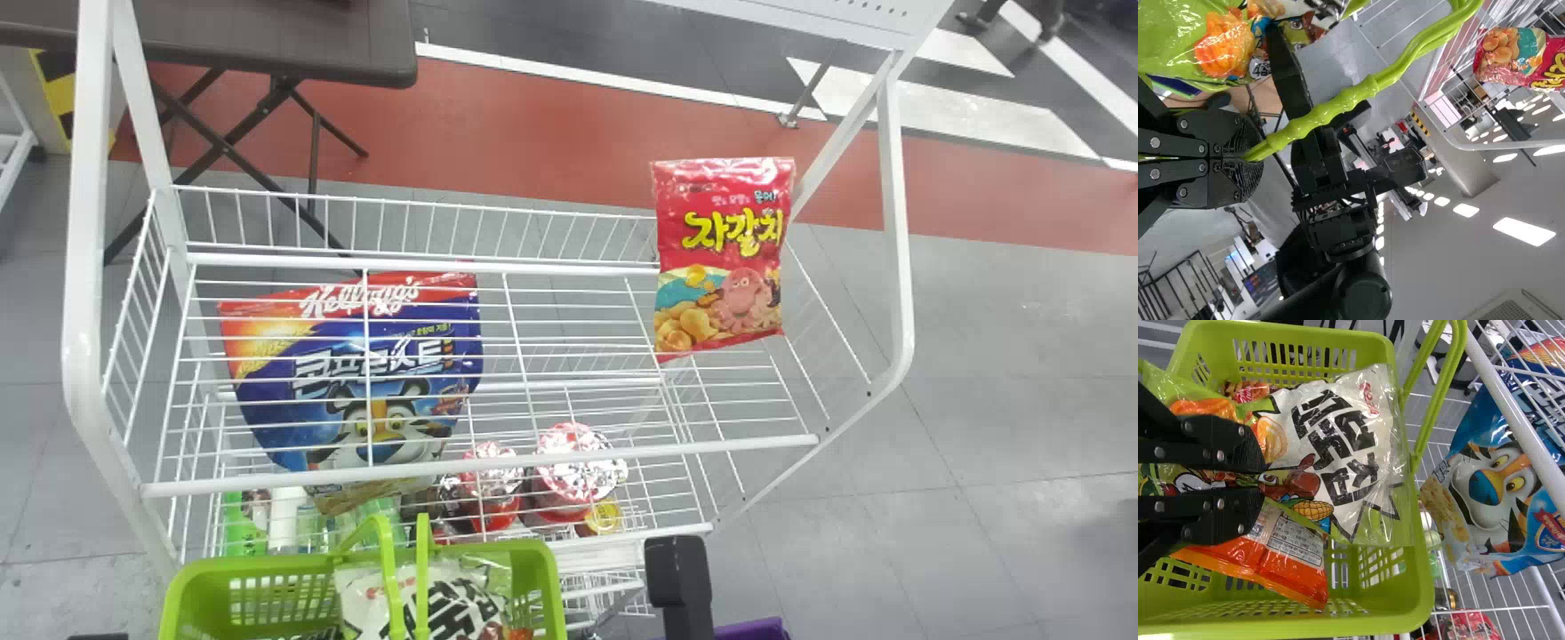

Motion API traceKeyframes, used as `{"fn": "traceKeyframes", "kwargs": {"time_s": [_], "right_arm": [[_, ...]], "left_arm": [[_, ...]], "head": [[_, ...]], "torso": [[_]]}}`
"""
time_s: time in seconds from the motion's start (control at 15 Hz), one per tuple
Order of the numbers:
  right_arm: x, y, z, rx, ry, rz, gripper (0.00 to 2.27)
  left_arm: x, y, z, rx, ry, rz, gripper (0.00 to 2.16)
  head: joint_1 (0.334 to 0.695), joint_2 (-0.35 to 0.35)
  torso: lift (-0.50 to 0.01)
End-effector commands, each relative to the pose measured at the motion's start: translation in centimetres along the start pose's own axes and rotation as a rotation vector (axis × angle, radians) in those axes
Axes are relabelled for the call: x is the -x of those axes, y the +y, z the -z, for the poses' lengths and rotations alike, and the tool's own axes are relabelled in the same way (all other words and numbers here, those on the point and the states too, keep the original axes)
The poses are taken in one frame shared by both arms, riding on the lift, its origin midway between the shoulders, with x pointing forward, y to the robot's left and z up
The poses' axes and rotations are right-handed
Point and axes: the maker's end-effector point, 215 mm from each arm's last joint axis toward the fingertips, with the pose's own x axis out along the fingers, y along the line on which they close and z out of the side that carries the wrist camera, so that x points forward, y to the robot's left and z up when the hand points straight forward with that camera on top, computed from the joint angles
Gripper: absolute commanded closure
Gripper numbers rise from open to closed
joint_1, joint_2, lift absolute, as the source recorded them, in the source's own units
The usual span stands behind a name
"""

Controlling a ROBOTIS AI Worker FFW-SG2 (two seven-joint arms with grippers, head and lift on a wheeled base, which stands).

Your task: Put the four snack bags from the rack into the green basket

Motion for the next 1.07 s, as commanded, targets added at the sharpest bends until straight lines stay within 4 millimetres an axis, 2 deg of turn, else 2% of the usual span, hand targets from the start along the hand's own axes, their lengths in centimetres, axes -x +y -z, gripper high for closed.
{"fn": "traceKeyframes", "kwargs": {"time_s": [0.0, 0.07, 0.2, 0.4, 0.67, 0.8, 1.0], "right_arm": [[0.7, -1.5, -0.9, 0.003, -0.022, 0.030, 0.04], [0.9, -2.0, -1.0, 0.003, -0.023, 0.042, 0.06], [1.4, -2.8, -2.6, 0.021, -0.076, 0.059, 0.06], [2.6, -3.3, -6.3, 0.075, -0.187, 0.076, 0.06], [4.4, -4.0, -10.1, 0.129, -0.307, 0.102, 0.06], [6.2, -3.7, -14.1, 0.202, -0.441, 0.115, 0.06], [10.5, -2.6, -22.2, 0.353, -0.723, 0.157, 0.06]], "left_arm": [[-0.2, -0.1, 0.0, 0.000, 0.001, 0.002, 2.03], [-0.2, -0.1, 0.0, -0.002, 0.001, 0.002, 2.03], [-0.1, 0.0, 0.0, -0.002, 0.002, 0.000, 2.03], [-0.1, 0.0, 0.0, -0.002, 0.002, -0.002, 2.03], [0.1, 0.0, 0.1, 0.004, 0.000, -0.003, 2.03], [0.0, 0.0, 0.0, -0.001, 0.001, -0.006, 2.03], [-0.2, 0.0, 0.1, 0.000, 0.006, -0.004, 2.03]], "head": [[0.695, -0.350], [0.695, -0.350], [0.695, -0.350], [0.695, -0.350], [0.695, -0.350], [0.695, -0.350], [0.695, -0.350]], "torso": [[-0.007], [-0.007], [-0.007], [-0.007], [-0.007], [-0.007], [-0.007]]}}
